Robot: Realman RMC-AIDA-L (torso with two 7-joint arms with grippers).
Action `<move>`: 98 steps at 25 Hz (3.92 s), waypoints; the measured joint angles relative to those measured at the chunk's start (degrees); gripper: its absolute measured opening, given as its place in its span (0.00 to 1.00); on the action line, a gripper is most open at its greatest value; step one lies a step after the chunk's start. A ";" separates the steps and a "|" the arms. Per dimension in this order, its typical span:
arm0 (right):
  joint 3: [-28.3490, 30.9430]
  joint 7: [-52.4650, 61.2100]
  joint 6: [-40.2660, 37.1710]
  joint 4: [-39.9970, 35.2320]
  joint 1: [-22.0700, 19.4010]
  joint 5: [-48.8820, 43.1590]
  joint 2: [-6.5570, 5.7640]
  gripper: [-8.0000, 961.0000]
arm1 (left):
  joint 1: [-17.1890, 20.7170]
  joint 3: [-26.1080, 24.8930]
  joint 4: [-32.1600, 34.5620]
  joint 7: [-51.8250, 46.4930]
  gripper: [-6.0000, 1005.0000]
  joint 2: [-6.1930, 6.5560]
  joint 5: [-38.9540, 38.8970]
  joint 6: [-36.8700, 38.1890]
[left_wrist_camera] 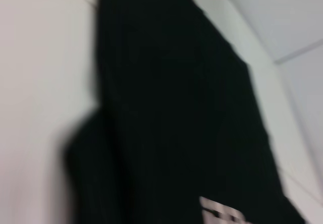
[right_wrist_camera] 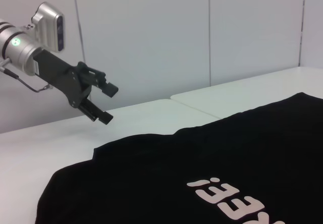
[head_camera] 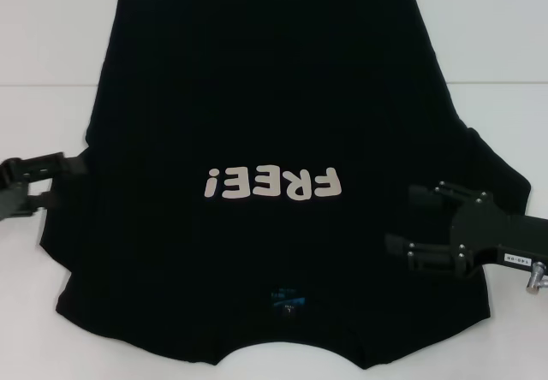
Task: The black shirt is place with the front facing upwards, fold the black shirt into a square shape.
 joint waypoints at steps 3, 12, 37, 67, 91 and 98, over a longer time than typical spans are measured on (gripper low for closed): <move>-0.06 1.15 0.30 -0.09 0.28 0.00 -0.07 0.95 | -0.34 0.07 1.29 -3.00 0.94 0.40 3.90 -4.62; 0.00 1.37 0.63 -0.12 0.41 0.00 -0.10 0.95 | -1.17 0.28 0.00 -3.71 0.93 -0.82 6.16 -11.79; -0.40 1.37 0.14 0.05 0.06 0.00 -0.10 0.95 | -0.16 3.77 -1.57 -4.07 0.92 -1.57 6.26 -11.80; 0.00 1.37 -1.48 -0.15 0.25 0.00 -0.10 0.95 | -2.39 10.37 -0.23 -4.57 0.64 -2.26 7.65 -14.71; 0.84 1.37 -1.49 0.05 -0.11 0.00 -0.10 0.95 | -2.35 10.33 0.35 -5.20 0.03 -2.01 7.57 -15.53; 1.85 1.37 -1.50 0.00 -0.21 0.00 -0.22 0.95 | -1.35 7.00 0.42 -5.01 0.02 -0.89 7.70 -14.54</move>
